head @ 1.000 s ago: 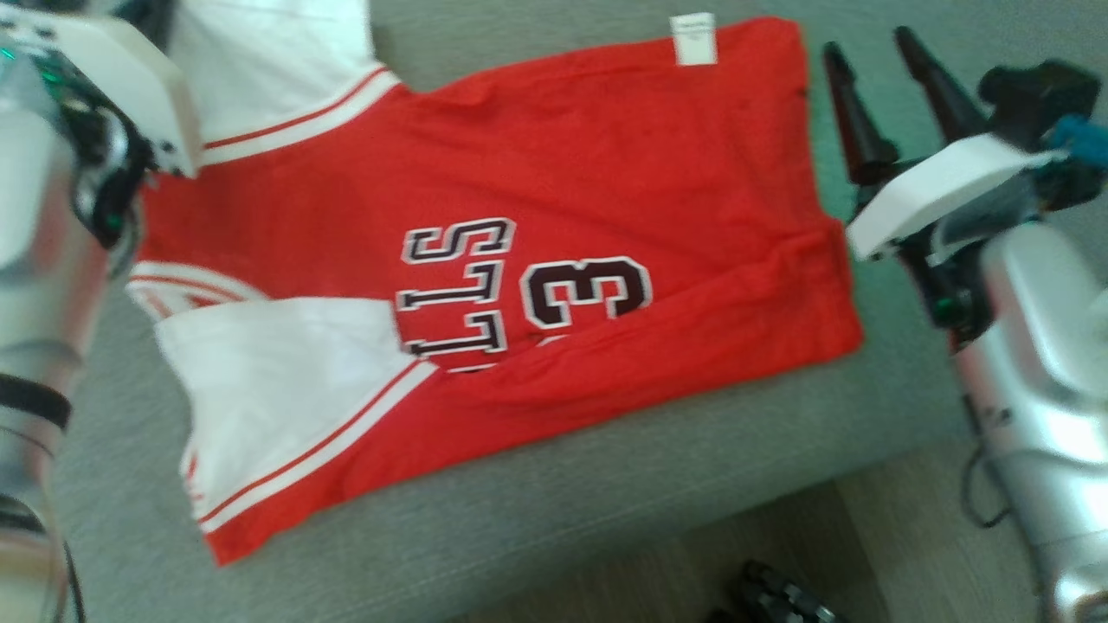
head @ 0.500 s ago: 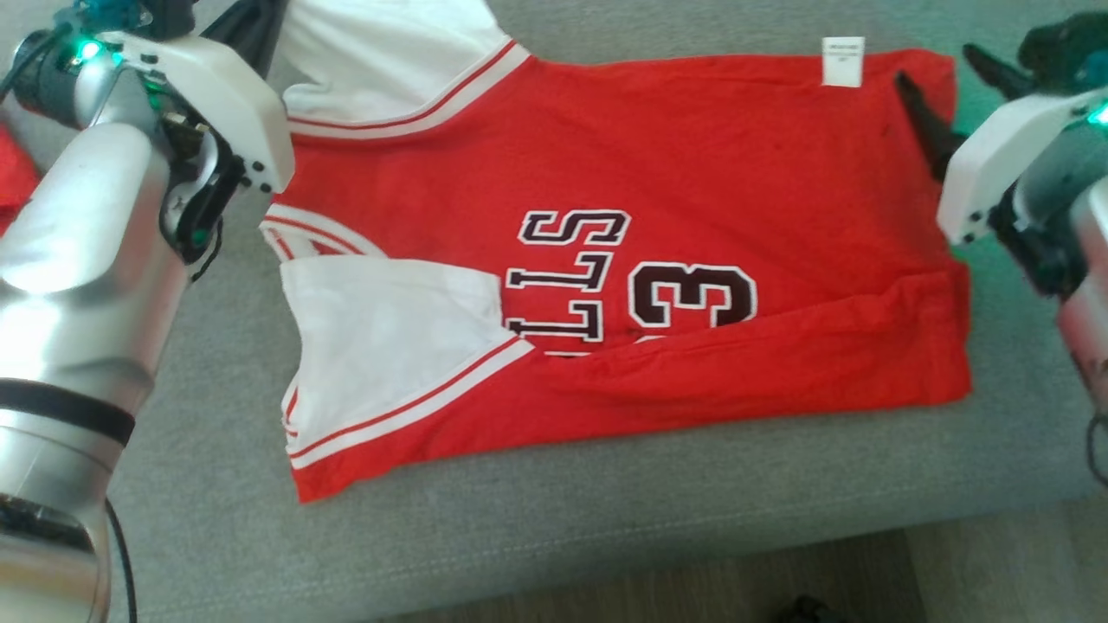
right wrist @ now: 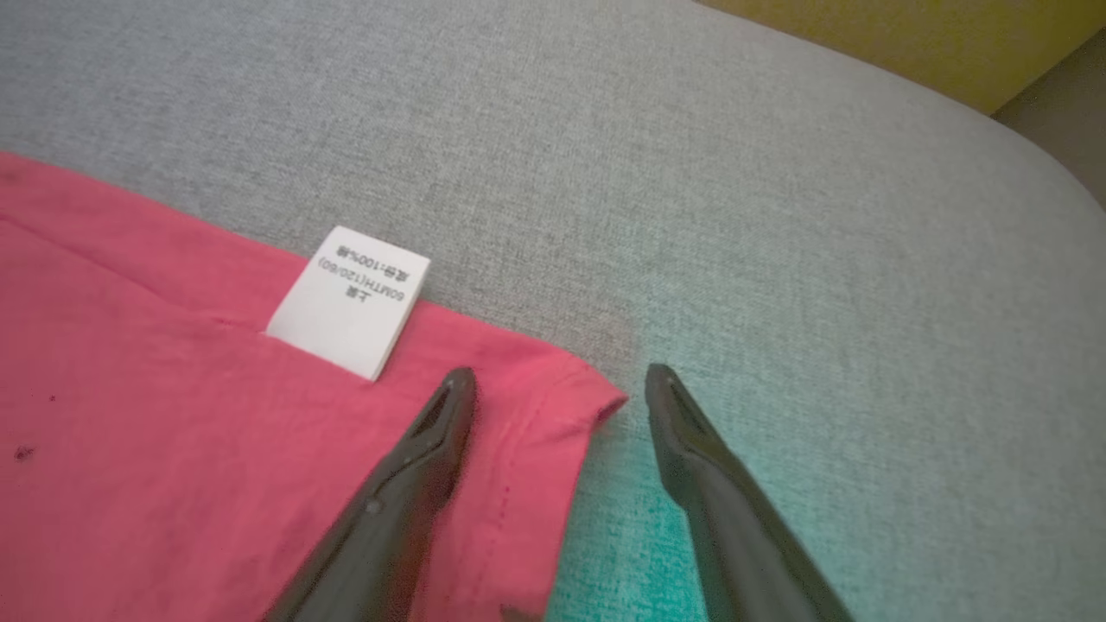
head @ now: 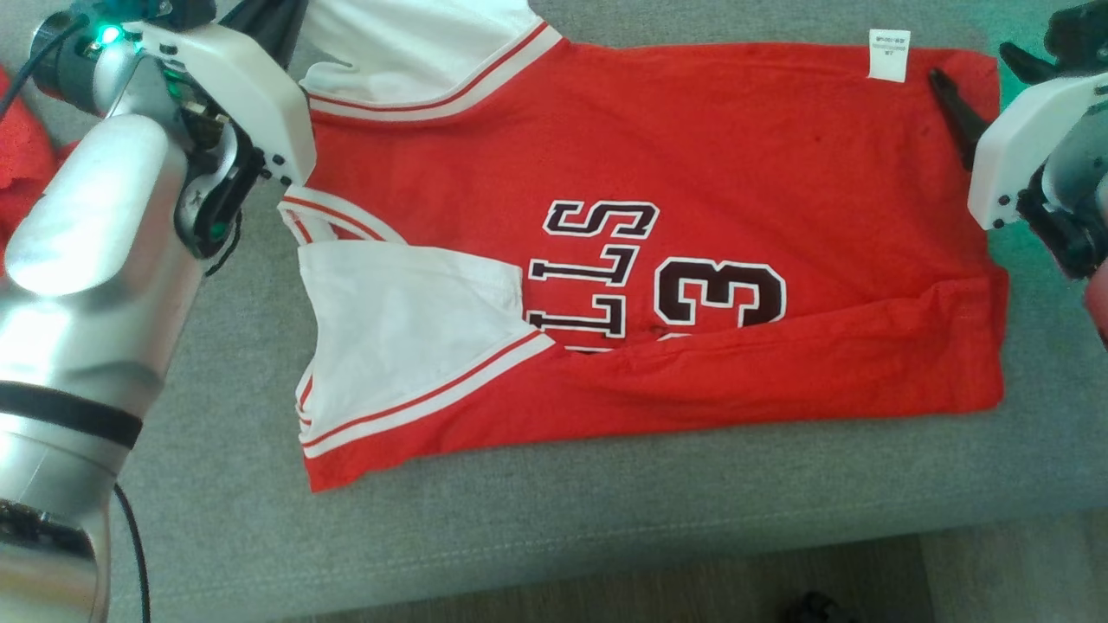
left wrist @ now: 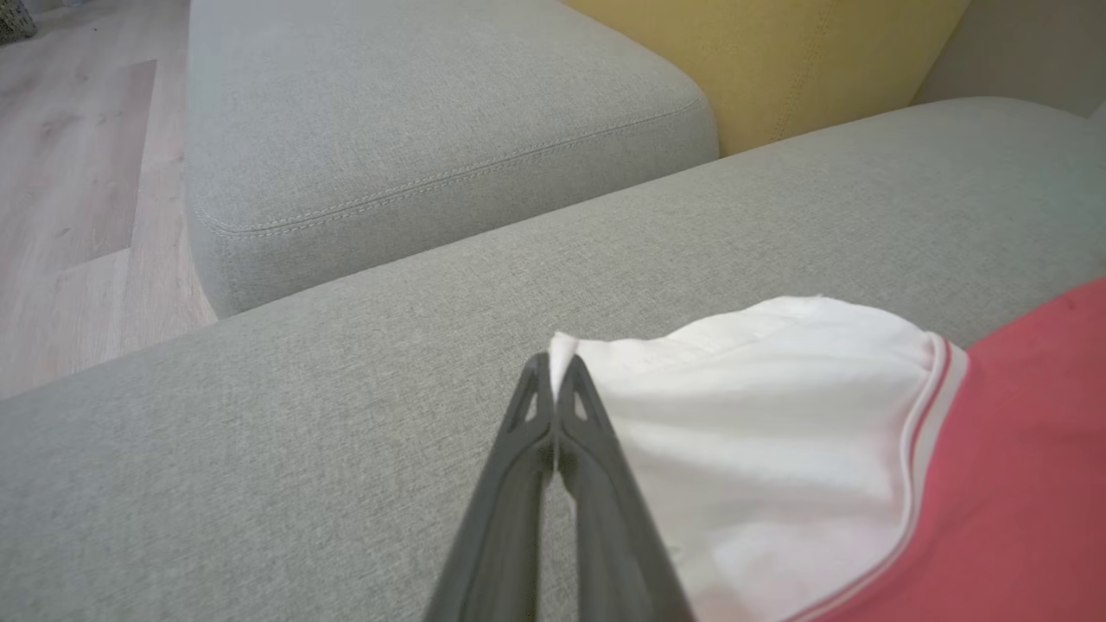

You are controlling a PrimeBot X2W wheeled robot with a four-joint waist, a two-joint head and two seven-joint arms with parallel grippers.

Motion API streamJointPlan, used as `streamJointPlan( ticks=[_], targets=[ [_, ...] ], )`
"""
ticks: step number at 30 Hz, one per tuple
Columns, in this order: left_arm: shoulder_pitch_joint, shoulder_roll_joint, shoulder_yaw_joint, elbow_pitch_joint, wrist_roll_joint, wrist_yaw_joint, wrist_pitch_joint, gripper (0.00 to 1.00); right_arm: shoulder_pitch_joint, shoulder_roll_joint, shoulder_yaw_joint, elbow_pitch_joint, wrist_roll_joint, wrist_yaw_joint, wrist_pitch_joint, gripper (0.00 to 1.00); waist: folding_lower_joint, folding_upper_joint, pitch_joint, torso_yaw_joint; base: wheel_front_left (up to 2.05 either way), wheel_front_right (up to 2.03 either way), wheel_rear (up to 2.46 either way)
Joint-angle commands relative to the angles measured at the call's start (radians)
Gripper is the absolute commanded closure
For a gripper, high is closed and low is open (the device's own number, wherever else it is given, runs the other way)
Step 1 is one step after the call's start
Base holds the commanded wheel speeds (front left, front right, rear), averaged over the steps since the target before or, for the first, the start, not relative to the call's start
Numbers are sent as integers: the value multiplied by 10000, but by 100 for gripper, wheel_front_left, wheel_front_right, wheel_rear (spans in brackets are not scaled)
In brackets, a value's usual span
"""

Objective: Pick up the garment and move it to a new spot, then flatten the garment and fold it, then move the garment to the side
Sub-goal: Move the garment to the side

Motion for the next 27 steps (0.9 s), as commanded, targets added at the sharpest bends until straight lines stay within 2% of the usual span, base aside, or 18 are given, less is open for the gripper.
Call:
streamJointPlan(
  ticks=[1,4,5,6,7,12,18,27],
  targets=[
    [-207,475,300,-333,-68,58,65,100,-51,-140,121,4,119,65,-122,0,0,0,5,-5,0,0,0],
    [-181,542,303,-451,-104,101,130,100,-148,-46,307,307,330,65,-188,0,0,0,22,-16,0,0,0],
    [-172,560,303,-488,-115,117,147,100,-167,-15,377,387,438,65,-166,27,0,0,28,-17,0,0,0],
    [-161,575,303,-519,-126,133,162,100,-168,23,445,443,570,65,-137,75,0,0,30,-19,0,0,0],
    [-143,590,301,-547,-137,149,177,100,-164,57,518,468,722,65,-110,100,0,0,29,-23,0,0,0],
    [-66,669,314,-685,-198,237,203,100,-256,-28,858,404,1263,65,-359,100,0,0,52,-40,0,0,0],
    [-58,741,419,-737,-269,360,38,100,-510,-98,967,464,1376,65,-1525,100,0,0,5,-35,0,0,0],
    [-308,701,641,-685,-338,653,-419,100,-1133,140,1112,1289,1133,65,-3050,100,0,0,10,-64,0,0,0]
  ],
)
